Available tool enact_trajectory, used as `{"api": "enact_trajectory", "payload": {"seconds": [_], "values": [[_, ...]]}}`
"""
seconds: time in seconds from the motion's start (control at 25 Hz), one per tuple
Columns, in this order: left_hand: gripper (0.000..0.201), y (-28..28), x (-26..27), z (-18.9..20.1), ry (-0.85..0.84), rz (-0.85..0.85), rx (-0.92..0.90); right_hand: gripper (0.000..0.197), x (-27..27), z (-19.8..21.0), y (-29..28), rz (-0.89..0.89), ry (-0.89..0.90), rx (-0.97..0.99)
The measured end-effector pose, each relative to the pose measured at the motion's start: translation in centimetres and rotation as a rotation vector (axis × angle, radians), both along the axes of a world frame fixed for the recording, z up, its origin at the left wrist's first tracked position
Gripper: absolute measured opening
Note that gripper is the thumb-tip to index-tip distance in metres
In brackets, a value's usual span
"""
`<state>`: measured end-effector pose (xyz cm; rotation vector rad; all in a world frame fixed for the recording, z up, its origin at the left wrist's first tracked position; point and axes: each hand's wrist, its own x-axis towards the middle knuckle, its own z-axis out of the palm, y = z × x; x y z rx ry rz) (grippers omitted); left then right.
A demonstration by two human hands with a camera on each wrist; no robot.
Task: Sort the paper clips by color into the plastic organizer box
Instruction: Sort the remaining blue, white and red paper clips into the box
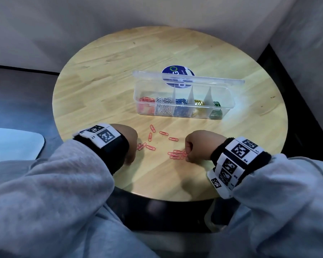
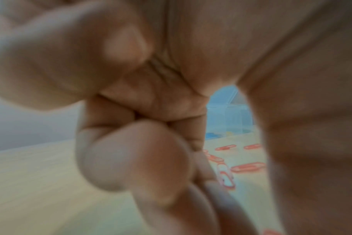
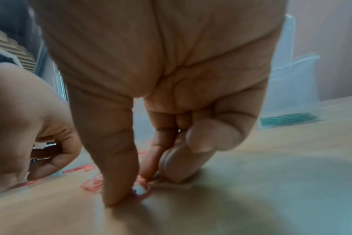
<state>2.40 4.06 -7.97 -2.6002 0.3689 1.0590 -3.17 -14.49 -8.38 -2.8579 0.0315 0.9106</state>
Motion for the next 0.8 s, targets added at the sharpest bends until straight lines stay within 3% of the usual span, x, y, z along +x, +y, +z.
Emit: {"api": "enact_trajectory", "payload": {"seconds": [0.16, 0.28, 0.4, 0.44, 0.6, 0.8], "values": [[0.018, 0.2, 0.0, -0.3, 0.003, -0.009, -0.035, 0.008, -0.2, 0.0, -0.3, 0.054, -0.003, 0.042], [0.025, 0.4, 0.1, -0.2, 0.024, 0.002, -0.103, 0.023, -0.2, -0.4, -0.3, 0.115, -0.011, 0.071], [0.012, 1.1, 0.7, 0.4, 0.067, 0.067, -0.278, 0.02, 0.0, -0.7, -0.3, 0.139, -0.084, 0.128], [0.004, 1.5, 1.0, 0.7, 0.088, 0.127, -0.383, 0.024, 0.1, -0.8, -0.3, 0.142, -0.097, 0.141], [0.024, 2.9, 2.1, 2.0, 0.174, 0.477, -0.914, 0.018, 0.5, -1.1, -0.2, 0.141, -0.085, 0.15], [0.024, 2.6, 2.4, 1.9, 0.262, 0.835, -1.164, 0.013, 0.6, -1.0, -0.3, 0.097, -0.048, 0.122]]}}
